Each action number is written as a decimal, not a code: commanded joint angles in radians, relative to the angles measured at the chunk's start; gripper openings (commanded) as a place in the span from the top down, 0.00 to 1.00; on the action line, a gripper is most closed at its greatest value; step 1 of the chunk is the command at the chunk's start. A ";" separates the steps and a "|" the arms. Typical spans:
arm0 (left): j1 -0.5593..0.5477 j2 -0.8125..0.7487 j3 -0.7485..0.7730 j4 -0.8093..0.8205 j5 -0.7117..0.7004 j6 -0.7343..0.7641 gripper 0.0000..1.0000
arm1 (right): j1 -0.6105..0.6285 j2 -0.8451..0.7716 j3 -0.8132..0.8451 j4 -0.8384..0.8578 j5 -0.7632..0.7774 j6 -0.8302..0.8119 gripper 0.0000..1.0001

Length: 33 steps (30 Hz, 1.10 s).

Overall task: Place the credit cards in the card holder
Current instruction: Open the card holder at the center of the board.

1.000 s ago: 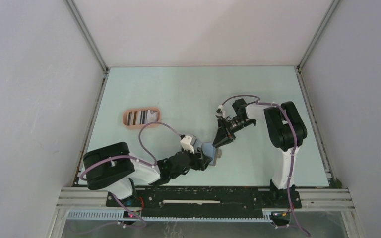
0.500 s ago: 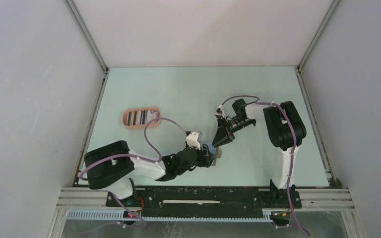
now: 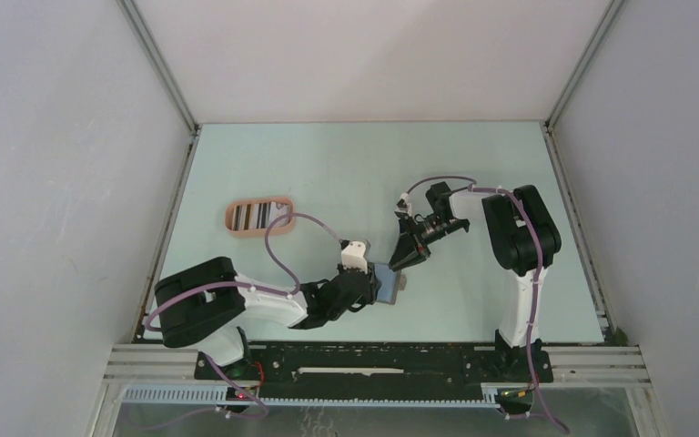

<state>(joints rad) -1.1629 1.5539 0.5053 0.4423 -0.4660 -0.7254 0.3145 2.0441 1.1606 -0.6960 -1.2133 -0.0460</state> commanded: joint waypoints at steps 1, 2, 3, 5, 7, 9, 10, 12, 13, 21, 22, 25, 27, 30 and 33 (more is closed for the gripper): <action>-0.003 -0.030 0.024 -0.008 -0.033 0.011 0.60 | -0.009 -0.008 0.038 -0.014 0.009 -0.014 0.61; -0.003 -0.039 0.017 -0.001 -0.031 0.014 0.59 | -0.009 -0.014 0.039 -0.013 0.026 -0.018 0.61; -0.003 -0.048 0.009 0.007 -0.028 0.018 0.58 | -0.009 -0.023 0.039 -0.012 0.054 -0.018 0.61; -0.002 -0.071 -0.011 0.025 -0.028 0.021 0.55 | -0.009 -0.039 0.031 0.005 0.111 -0.001 0.61; 0.001 -0.083 -0.025 0.035 -0.026 0.021 0.54 | -0.009 -0.042 0.022 0.020 0.144 0.014 0.61; 0.006 -0.088 -0.035 0.046 -0.019 0.021 0.53 | -0.007 -0.038 0.020 0.024 0.155 0.019 0.61; 0.007 -0.090 -0.042 0.052 -0.015 0.021 0.53 | -0.006 -0.035 0.020 0.025 0.162 0.022 0.60; 0.009 -0.092 -0.052 0.067 -0.009 0.020 0.53 | -0.005 -0.029 0.019 0.027 0.171 0.026 0.60; 0.011 -0.092 -0.055 0.076 -0.006 0.021 0.53 | -0.005 -0.027 0.019 0.027 0.171 0.028 0.59; 0.016 -0.116 -0.072 0.081 -0.003 0.029 0.53 | -0.003 -0.005 0.019 0.030 0.195 0.041 0.58; 0.016 -0.122 -0.075 0.081 -0.003 0.030 0.53 | -0.003 -0.002 0.020 0.032 0.193 0.041 0.58; 0.017 -0.148 -0.084 0.081 0.003 0.040 0.53 | -0.003 0.004 0.020 0.034 0.184 0.041 0.58; 0.017 -0.167 -0.091 0.081 0.003 0.043 0.52 | -0.003 0.009 0.019 0.039 0.170 0.041 0.57; 0.021 -0.203 -0.105 0.064 -0.007 0.047 0.52 | -0.004 0.014 0.019 0.040 0.156 0.041 0.58; 0.032 -0.232 -0.113 0.005 -0.033 0.049 0.50 | -0.008 0.013 0.020 0.041 0.156 0.041 0.58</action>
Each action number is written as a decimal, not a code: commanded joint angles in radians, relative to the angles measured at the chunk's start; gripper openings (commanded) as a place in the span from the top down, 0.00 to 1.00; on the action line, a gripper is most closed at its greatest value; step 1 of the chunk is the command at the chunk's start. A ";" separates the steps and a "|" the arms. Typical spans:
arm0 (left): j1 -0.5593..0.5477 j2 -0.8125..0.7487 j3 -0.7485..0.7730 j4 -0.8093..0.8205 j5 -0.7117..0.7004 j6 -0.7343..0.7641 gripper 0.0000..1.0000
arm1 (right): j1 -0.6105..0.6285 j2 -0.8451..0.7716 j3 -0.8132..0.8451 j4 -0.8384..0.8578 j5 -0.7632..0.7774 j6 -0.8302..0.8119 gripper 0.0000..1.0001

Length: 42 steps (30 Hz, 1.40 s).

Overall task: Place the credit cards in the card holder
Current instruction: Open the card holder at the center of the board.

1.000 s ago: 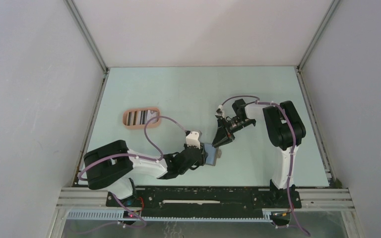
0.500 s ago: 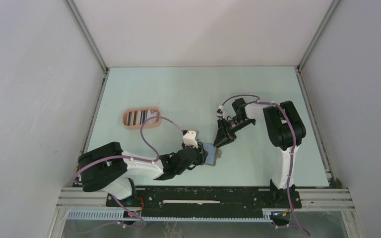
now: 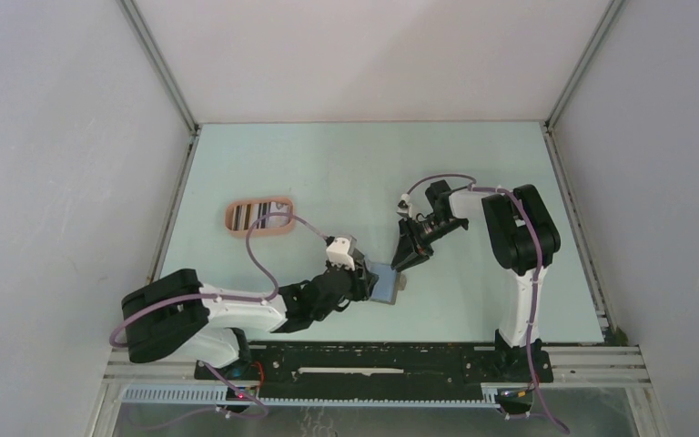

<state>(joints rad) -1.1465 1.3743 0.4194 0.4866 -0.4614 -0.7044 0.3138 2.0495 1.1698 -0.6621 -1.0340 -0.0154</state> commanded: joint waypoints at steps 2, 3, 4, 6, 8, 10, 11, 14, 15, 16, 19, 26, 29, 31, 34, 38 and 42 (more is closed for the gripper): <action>0.029 -0.064 -0.024 -0.103 -0.059 0.024 0.49 | -0.010 0.003 0.010 0.006 -0.020 0.011 0.59; 0.036 -0.070 -0.024 -0.130 -0.066 0.023 0.49 | -0.011 0.002 0.011 0.006 -0.020 0.011 0.59; 0.040 -0.075 -0.025 -0.148 -0.071 0.023 0.49 | -0.012 -0.001 0.010 0.006 -0.020 0.011 0.59; 0.051 -0.086 -0.032 -0.169 -0.073 0.024 0.48 | -0.010 -0.007 0.011 0.006 -0.020 0.008 0.59; 0.062 -0.090 -0.032 -0.186 -0.068 0.026 0.47 | -0.008 -0.008 0.017 -0.004 -0.022 -0.006 0.60; 0.077 -0.090 -0.027 -0.208 -0.056 0.030 0.47 | -0.007 -0.016 0.019 -0.010 -0.025 -0.013 0.60; 0.085 -0.090 -0.024 -0.217 -0.050 0.033 0.47 | -0.007 -0.021 0.020 -0.012 -0.027 -0.019 0.60; 0.110 -0.097 -0.014 -0.248 -0.028 0.048 0.47 | -0.009 -0.049 0.029 -0.032 -0.032 -0.046 0.60; 0.119 -0.102 -0.012 -0.256 -0.021 0.055 0.47 | -0.011 -0.061 0.030 -0.036 -0.033 -0.053 0.60; 0.127 -0.110 -0.011 -0.262 -0.015 0.062 0.47 | -0.011 -0.075 0.033 -0.042 -0.029 -0.064 0.60; 0.148 -0.131 -0.010 -0.284 0.002 0.083 0.47 | -0.012 -0.137 0.042 -0.064 0.003 -0.112 0.60; 0.217 -0.187 -0.063 -0.253 0.089 0.114 0.47 | 0.007 -0.399 0.042 -0.076 0.090 -0.238 0.60; 0.237 -0.209 -0.089 -0.227 0.123 0.117 0.47 | 0.050 -0.539 0.028 -0.069 0.102 -0.379 0.58; 0.250 -0.224 -0.102 -0.214 0.146 0.120 0.47 | 0.090 -0.641 -0.020 -0.018 0.078 -0.522 0.55; 0.273 -0.241 -0.116 -0.199 0.183 0.127 0.47 | 0.146 -0.710 -0.082 -0.009 -0.021 -0.740 0.40; 0.308 -0.251 -0.139 -0.141 0.277 0.118 0.47 | 0.227 -0.588 -0.015 -0.142 -0.061 -0.889 0.43; 0.323 -0.229 -0.137 -0.117 0.324 0.092 0.51 | 0.359 -0.541 -0.070 -0.034 0.223 -0.888 0.52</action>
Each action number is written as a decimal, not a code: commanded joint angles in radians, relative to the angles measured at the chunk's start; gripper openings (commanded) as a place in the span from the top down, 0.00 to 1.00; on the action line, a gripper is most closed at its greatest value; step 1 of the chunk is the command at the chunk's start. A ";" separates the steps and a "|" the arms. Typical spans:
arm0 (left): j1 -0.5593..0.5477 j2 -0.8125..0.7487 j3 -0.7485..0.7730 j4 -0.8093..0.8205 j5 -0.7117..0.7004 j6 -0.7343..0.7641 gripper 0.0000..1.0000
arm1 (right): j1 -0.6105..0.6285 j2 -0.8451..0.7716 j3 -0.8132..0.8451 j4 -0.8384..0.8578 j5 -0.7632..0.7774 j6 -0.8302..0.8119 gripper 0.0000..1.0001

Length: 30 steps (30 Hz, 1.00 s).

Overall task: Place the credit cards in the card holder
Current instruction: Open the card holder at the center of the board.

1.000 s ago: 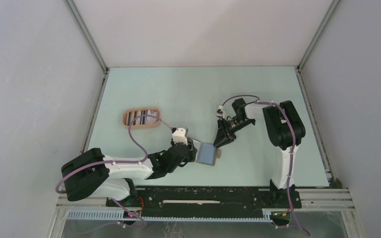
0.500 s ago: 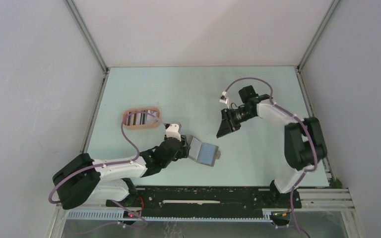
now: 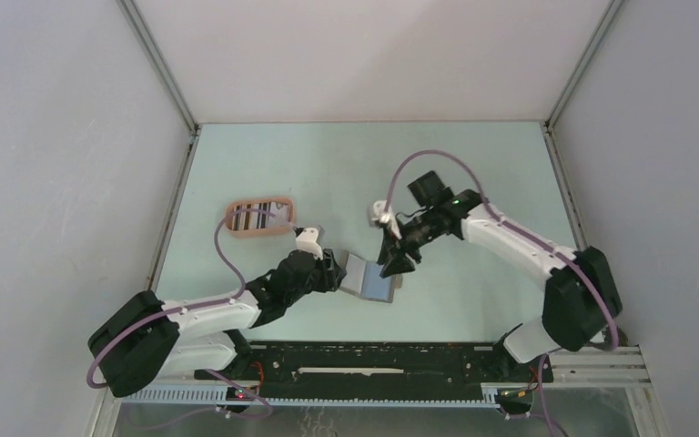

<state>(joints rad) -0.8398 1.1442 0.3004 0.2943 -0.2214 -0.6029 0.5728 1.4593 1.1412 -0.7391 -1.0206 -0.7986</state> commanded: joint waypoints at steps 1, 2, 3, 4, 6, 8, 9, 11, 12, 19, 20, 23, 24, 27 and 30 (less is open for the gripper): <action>0.017 0.007 -0.020 0.078 0.086 -0.017 0.52 | 0.123 0.063 -0.065 0.093 0.265 -0.086 0.53; 0.017 0.016 -0.025 0.085 0.089 -0.031 0.53 | 0.139 0.082 -0.072 0.121 0.313 -0.071 0.54; 0.018 0.021 -0.032 0.097 0.093 -0.042 0.55 | 0.152 0.103 -0.072 0.141 0.354 -0.068 0.56; 0.019 0.029 -0.040 0.111 0.097 -0.055 0.55 | 0.166 0.125 -0.073 0.157 0.393 -0.067 0.61; 0.018 0.046 -0.056 0.151 0.111 -0.084 0.58 | 0.188 0.164 -0.073 0.186 0.470 -0.067 0.67; 0.019 0.067 -0.065 0.195 0.130 -0.106 0.60 | 0.210 0.201 -0.073 0.204 0.549 -0.061 0.71; 0.019 0.078 -0.067 0.208 0.140 -0.112 0.61 | 0.217 0.217 -0.073 0.212 0.577 -0.054 0.73; 0.019 0.097 -0.066 0.227 0.154 -0.123 0.62 | 0.224 0.241 -0.072 0.228 0.609 -0.034 0.74; 0.019 0.105 -0.065 0.236 0.160 -0.125 0.64 | 0.225 0.253 -0.073 0.233 0.628 -0.026 0.74; 0.019 0.169 -0.063 0.321 0.226 -0.158 0.74 | 0.206 0.296 -0.070 0.273 0.776 0.020 0.77; 0.019 0.181 -0.065 0.341 0.247 -0.166 0.76 | 0.199 0.294 -0.070 0.277 0.784 0.025 0.77; 0.018 0.214 -0.069 0.398 0.280 -0.193 0.79 | 0.178 0.279 -0.070 0.278 0.772 0.034 0.76; 0.018 0.223 -0.071 0.415 0.288 -0.202 0.79 | 0.170 0.270 -0.069 0.276 0.759 0.037 0.76; 0.018 0.247 -0.076 0.458 0.293 -0.233 0.79 | 0.157 0.224 -0.070 0.256 0.691 0.029 0.75; 0.019 0.252 -0.082 0.476 0.274 -0.257 0.79 | 0.144 0.171 -0.070 0.227 0.598 0.022 0.72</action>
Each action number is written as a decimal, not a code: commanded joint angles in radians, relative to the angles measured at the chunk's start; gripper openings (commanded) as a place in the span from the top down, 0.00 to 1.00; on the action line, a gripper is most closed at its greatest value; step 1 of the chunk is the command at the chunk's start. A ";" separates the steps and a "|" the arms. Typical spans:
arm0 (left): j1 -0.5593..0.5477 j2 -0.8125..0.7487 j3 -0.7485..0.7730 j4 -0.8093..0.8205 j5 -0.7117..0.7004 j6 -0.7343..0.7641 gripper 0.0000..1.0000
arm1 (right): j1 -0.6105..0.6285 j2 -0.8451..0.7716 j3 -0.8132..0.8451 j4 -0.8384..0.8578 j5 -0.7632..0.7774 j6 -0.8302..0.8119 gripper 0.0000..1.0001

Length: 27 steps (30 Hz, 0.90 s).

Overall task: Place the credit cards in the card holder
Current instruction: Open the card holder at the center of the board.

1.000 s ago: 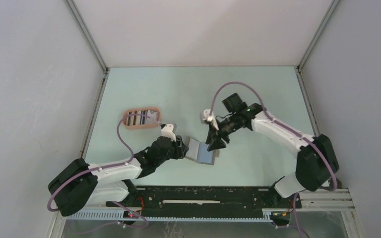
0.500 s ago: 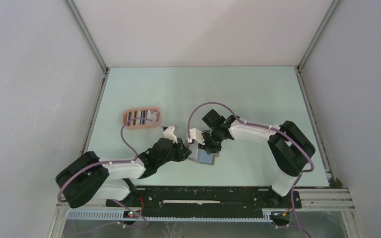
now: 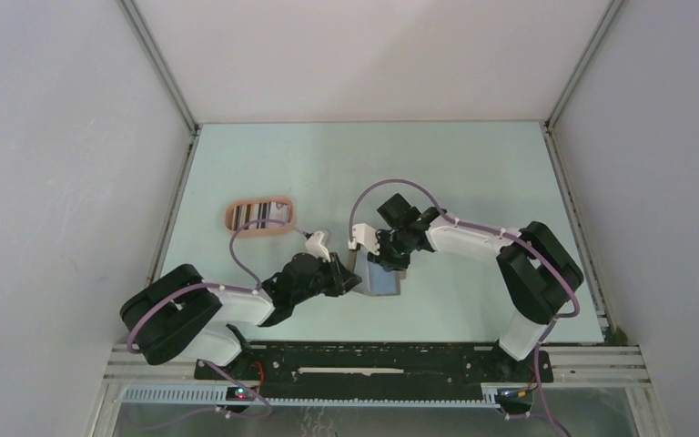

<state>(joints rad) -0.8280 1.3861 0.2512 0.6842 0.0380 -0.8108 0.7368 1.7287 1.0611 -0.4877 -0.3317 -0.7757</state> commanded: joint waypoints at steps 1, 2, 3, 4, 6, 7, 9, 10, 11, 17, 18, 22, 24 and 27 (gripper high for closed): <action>0.006 0.011 -0.033 0.088 0.010 -0.052 0.78 | -0.026 -0.114 0.010 -0.032 -0.124 0.003 0.69; 0.006 0.012 -0.030 0.089 0.007 -0.054 0.78 | -0.033 -0.124 0.009 -0.038 -0.157 0.009 0.66; 0.006 0.015 -0.027 0.089 0.006 -0.055 0.77 | -0.041 -0.130 0.010 -0.040 -0.183 0.019 0.63; 0.006 0.019 -0.024 0.089 0.006 -0.056 0.77 | -0.049 -0.131 0.011 -0.042 -0.203 0.025 0.60; 0.007 0.030 -0.019 0.094 0.009 -0.059 0.77 | -0.059 -0.124 0.011 -0.044 -0.224 0.032 0.56; 0.006 0.036 -0.019 0.099 0.010 -0.061 0.77 | -0.062 -0.119 0.011 -0.044 -0.228 0.036 0.55; 0.006 0.044 -0.022 0.115 0.013 -0.071 0.76 | -0.065 -0.113 0.010 -0.042 -0.251 0.046 0.52; 0.006 0.046 -0.024 0.123 0.014 -0.075 0.75 | -0.066 -0.115 0.014 -0.045 -0.268 0.054 0.52; 0.008 0.045 -0.027 0.131 0.014 -0.079 0.75 | -0.067 -0.118 0.020 -0.052 -0.292 0.062 0.52; 0.051 -0.005 -0.041 0.117 0.033 -0.073 0.65 | -0.071 -0.145 0.053 -0.077 -0.416 0.123 0.51; 0.062 -0.030 -0.042 0.097 0.032 -0.065 0.63 | -0.073 -0.146 0.054 -0.074 -0.430 0.131 0.51; 0.096 -0.134 -0.039 -0.020 0.014 -0.006 0.54 | -0.094 -0.126 0.058 -0.050 -0.472 0.194 0.52; 0.115 -0.204 -0.024 -0.129 -0.009 0.035 0.51 | -0.107 -0.101 0.060 -0.006 -0.475 0.287 0.53; 0.150 -0.317 0.009 -0.283 -0.034 0.108 0.49 | -0.119 -0.018 0.089 0.044 -0.447 0.455 0.57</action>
<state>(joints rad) -0.7174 1.1912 0.2302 0.6003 0.0471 -0.8177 0.6380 1.6333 1.0897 -0.5304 -0.7650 -0.5453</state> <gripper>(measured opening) 0.502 0.455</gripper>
